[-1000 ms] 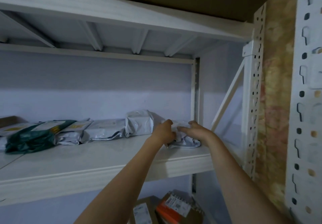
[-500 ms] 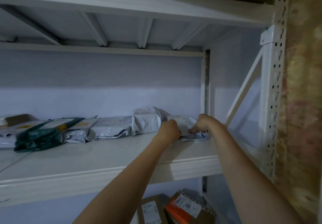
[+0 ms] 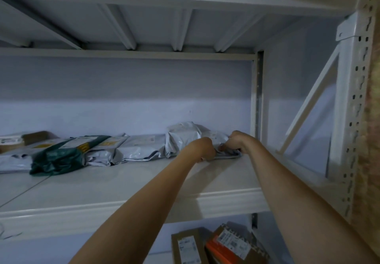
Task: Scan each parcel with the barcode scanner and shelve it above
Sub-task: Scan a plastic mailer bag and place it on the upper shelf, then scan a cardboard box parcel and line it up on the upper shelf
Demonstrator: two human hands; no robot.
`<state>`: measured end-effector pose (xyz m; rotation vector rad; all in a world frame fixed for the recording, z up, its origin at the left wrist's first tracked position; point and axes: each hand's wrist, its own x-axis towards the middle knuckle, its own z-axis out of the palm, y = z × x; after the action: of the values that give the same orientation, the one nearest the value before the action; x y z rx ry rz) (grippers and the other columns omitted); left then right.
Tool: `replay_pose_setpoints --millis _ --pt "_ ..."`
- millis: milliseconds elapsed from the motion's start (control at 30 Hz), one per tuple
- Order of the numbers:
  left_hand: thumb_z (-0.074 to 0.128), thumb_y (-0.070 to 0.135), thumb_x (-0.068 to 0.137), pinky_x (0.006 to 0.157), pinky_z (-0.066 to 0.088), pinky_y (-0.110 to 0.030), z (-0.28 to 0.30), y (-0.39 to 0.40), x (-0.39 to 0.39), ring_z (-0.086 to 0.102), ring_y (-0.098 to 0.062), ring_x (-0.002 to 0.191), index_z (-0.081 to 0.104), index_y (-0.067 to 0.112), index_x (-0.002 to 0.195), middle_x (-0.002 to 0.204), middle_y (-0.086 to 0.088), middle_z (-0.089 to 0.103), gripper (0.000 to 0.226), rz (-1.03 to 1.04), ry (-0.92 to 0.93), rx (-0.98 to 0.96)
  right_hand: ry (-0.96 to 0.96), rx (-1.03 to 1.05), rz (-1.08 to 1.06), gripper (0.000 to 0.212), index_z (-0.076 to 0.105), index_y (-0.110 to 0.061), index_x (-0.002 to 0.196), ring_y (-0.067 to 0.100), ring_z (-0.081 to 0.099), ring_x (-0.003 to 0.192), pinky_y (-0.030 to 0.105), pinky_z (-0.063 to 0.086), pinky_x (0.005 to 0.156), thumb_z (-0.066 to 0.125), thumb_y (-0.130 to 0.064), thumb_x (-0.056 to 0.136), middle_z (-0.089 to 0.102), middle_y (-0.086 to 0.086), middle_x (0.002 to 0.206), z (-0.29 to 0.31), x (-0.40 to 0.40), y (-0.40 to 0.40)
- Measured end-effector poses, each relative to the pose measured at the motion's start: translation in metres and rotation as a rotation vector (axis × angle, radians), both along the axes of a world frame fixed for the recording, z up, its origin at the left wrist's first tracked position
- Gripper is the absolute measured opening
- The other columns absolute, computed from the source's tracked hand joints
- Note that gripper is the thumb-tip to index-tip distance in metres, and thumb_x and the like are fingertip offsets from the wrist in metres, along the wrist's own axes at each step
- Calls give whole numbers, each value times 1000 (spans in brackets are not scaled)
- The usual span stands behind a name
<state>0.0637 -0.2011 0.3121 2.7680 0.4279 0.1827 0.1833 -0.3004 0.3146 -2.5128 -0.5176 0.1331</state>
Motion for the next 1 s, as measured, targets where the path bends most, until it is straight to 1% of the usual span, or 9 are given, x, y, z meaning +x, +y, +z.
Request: replay_pose_setpoints --millis 100,200,300,433,567,700,800,900,1000 --pt "46 14 98 88 55 -41 -3 13 3 65 -33 96 56 -7 119 114 -26 65 31 15 -55 -50 -58 -22 -16 43 54 -6 101 18 54 63 25 41 52 77 -35 81 55 8 79 -2 3 14" --pt "48 8 94 67 52 -38 -6 22 7 63 -33 84 58 -5 106 97 -25 62 21 18 -81 -29 -130 -78 13 56 58 -6 124 25 61 79 27 47 64 74 -41 84 64 13 102 -5 7 20" --pt "47 6 93 67 50 -37 -5 25 12 54 -28 71 59 -1 97 87 -23 59 14 15 -67 -60 -202 -61 27 70 52 -3 139 31 61 113 28 45 85 70 -47 86 59 18 134 -13 11 21" --pt "50 11 92 63 47 -31 -8 25 11 52 -22 57 53 4 77 70 -12 55 17 41 -93 -31 -226 0 16 65 52 -6 140 33 60 118 30 47 92 67 -44 90 59 17 137 -21 9 19" --pt "53 18 94 69 50 -34 -12 27 2 67 -36 92 62 -7 106 101 -25 67 29 74 -205 -110 -224 96 -70 72 38 -2 143 37 56 123 36 47 98 71 -35 88 53 21 140 -24 -3 22" --pt "55 19 92 89 55 -40 -17 28 -7 65 -32 95 58 5 95 100 -17 64 15 143 -312 -263 -262 152 -122 80 23 -1 149 40 49 129 46 41 110 70 -23 88 47 24 143 -15 -23 23" --pt "51 15 93 87 50 -36 -21 28 -26 61 -29 96 64 9 97 100 -14 64 15 147 -489 -327 -359 256 -113 73 23 0 149 42 50 126 48 42 109 63 -15 90 48 26 139 -9 -47 18" --pt "49 13 92 82 51 -30 -28 17 -63 63 -25 103 67 12 115 115 -11 68 29 81 -675 -465 -424 445 -65 64 33 -3 147 37 54 123 37 46 99 62 -13 90 53 21 135 -9 -89 5" --pt "47 8 93 92 56 -41 -36 -2 -106 66 -26 95 67 12 108 104 -11 70 25 -67 -749 -765 -486 664 -44 49 48 -10 140 27 60 118 23 44 88 61 -16 93 60 13 131 -18 -144 -12"
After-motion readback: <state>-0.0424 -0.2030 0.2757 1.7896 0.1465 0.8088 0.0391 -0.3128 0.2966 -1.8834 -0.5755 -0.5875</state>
